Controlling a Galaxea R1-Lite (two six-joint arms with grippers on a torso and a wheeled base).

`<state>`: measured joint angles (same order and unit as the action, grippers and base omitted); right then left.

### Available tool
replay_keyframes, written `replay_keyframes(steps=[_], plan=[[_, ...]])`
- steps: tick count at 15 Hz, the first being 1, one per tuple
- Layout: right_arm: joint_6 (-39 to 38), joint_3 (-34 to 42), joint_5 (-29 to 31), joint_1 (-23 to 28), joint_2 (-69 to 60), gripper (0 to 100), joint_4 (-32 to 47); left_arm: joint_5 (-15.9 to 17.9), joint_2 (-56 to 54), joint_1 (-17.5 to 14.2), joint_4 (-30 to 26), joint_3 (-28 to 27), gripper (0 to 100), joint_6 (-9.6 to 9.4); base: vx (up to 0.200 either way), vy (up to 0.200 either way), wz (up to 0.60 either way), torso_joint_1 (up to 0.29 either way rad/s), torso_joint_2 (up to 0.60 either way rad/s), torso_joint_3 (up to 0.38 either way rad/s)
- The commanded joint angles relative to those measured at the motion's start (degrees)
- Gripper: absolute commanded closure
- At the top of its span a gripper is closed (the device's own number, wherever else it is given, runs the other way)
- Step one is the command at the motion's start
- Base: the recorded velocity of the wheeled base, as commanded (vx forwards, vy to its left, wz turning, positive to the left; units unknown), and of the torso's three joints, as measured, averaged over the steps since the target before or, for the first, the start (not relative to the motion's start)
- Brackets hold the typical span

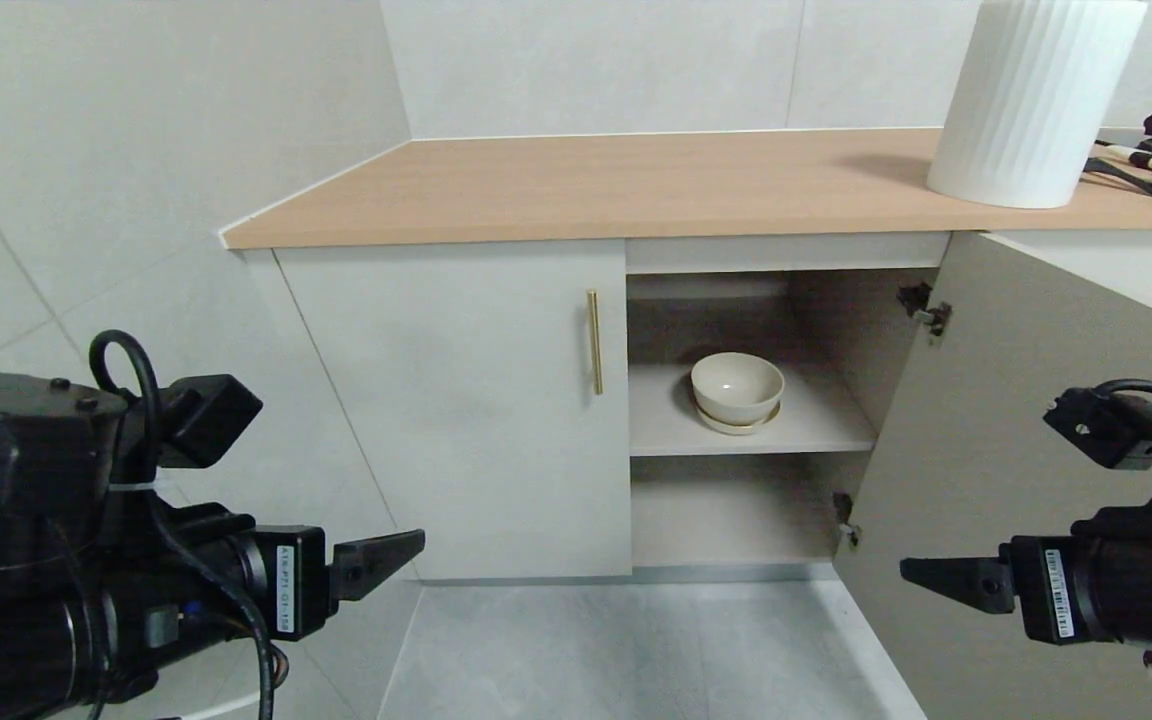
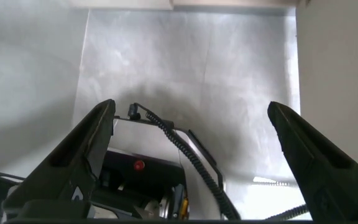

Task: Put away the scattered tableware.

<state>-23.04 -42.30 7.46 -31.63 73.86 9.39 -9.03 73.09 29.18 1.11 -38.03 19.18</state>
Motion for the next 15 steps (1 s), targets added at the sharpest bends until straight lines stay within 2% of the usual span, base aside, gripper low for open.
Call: replay_keyframes(steps=[1,3,15], plan=[[0.19,0.11,0.01,-0.09,0.4,0,0.02,-0.02,0.21,0.0,0.03,-0.02,0,0.07,-0.2,0.0,0.0,-0.002,0.0,0.002],[0.19,0.11,0.01,-0.01,0.49,0,0.02,-0.02,0.29,0.0,0.03,-0.02,0,-0.02,-0.2,0.0,0.0,0.0,0.0,0.005],[0.45,0.47,0.01,-0.18,0.32,0,0.19,0.07,0.29,0.08,0.12,0.07,0,-0.02,0.0,0.0,0.0,0.0,0.0,0.0]])
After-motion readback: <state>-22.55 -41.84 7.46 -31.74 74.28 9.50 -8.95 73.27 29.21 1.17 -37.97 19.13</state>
